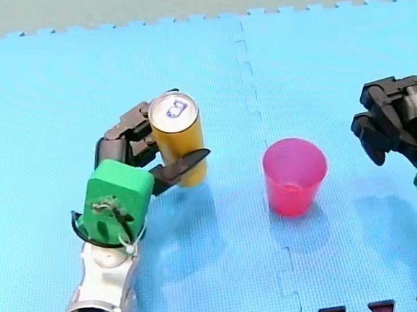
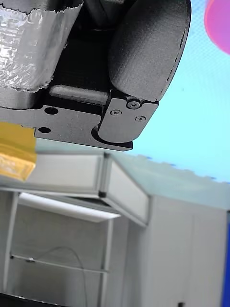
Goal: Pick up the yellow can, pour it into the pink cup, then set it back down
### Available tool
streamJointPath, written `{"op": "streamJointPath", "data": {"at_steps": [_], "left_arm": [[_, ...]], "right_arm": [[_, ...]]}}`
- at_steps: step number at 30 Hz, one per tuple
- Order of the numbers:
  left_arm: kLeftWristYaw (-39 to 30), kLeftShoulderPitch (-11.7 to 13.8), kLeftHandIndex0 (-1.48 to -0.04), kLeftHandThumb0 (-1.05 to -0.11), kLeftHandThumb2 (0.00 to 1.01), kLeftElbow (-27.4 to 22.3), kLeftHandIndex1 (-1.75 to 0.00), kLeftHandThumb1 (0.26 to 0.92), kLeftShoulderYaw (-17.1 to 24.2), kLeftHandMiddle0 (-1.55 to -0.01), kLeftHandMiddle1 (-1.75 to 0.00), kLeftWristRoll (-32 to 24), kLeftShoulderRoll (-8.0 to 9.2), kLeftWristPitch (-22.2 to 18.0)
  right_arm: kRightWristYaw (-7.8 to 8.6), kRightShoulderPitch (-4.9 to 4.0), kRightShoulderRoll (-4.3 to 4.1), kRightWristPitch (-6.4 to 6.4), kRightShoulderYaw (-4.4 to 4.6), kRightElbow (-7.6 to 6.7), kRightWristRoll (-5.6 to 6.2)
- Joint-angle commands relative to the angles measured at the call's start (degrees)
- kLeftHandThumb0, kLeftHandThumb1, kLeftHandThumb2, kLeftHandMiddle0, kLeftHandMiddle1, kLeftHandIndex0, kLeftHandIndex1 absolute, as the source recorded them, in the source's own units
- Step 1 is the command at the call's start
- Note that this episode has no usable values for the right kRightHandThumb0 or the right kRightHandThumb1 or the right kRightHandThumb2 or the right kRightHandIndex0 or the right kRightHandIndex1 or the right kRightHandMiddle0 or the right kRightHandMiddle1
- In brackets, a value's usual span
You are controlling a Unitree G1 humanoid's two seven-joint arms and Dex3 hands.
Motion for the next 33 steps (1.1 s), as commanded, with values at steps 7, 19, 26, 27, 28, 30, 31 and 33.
{"op": "streamJointPath", "data": {"at_steps": [7, 19, 26, 27, 28, 30, 31, 33], "left_arm": [[-3.3, 2.3, -1.18, -0.385, 0.00, -4.7, 0.00, 0.837, 2.4, -1.29, -0.07, -3.7, -1.18, 5.1], [-2.4, 6.5, -1.18, -0.389, 0.00, -8.2, 0.00, 0.829, 3.4, -1.31, -0.04, -2.3, -0.20, 4.0], [-1.5, 7.2, -1.17, -0.389, 0.00, -8.4, 0.00, 0.829, 3.6, -1.30, -0.02, -1.5, 0.55, 2.7], [-1.0, 7.3, -1.17, -0.389, 0.00, -8.2, 0.00, 0.829, 3.5, -1.30, -0.02, -1.0, 0.61, 2.5], [-0.7, 7.3, -1.17, -0.389, 0.00, -8.0, 0.00, 0.830, 3.4, -1.30, -0.02, -0.6, 0.66, 2.2], [0.1, 7.3, -1.17, -0.388, 0.00, -7.6, 0.00, 0.830, 3.2, -1.30, -0.02, 0.2, 0.71, 1.6], [0.5, 7.4, -1.17, -0.388, 0.00, -7.5, 0.00, 0.830, 3.1, -1.30, -0.02, 0.6, 0.74, 1.4], [1.2, 7.4, -1.17, -0.386, 0.00, -7.2, 0.00, 0.831, 2.8, -1.30, -0.01, 1.5, 0.89, 0.9]], "right_arm": [[-0.52, -0.15, -0.48, 0.11, 0.04, 0.18, -0.23], [-0.70, 0.00, -0.80, 0.05, -0.03, 0.25, -0.25], [-0.31, -0.20, -1.43, 0.50, -0.41, 0.41, -0.01], [-0.28, -0.24, -1.52, 0.59, -0.44, 0.44, -0.01], [-0.26, -0.27, -1.58, 0.66, -0.45, 0.46, -0.02], [-0.26, -0.30, -1.66, 0.74, -0.45, 0.49, -0.08], [-0.29, -0.31, -1.68, 0.78, -0.44, 0.51, -0.12], [-0.34, -0.33, -1.72, 0.83, -0.41, 0.54, -0.19]]}}
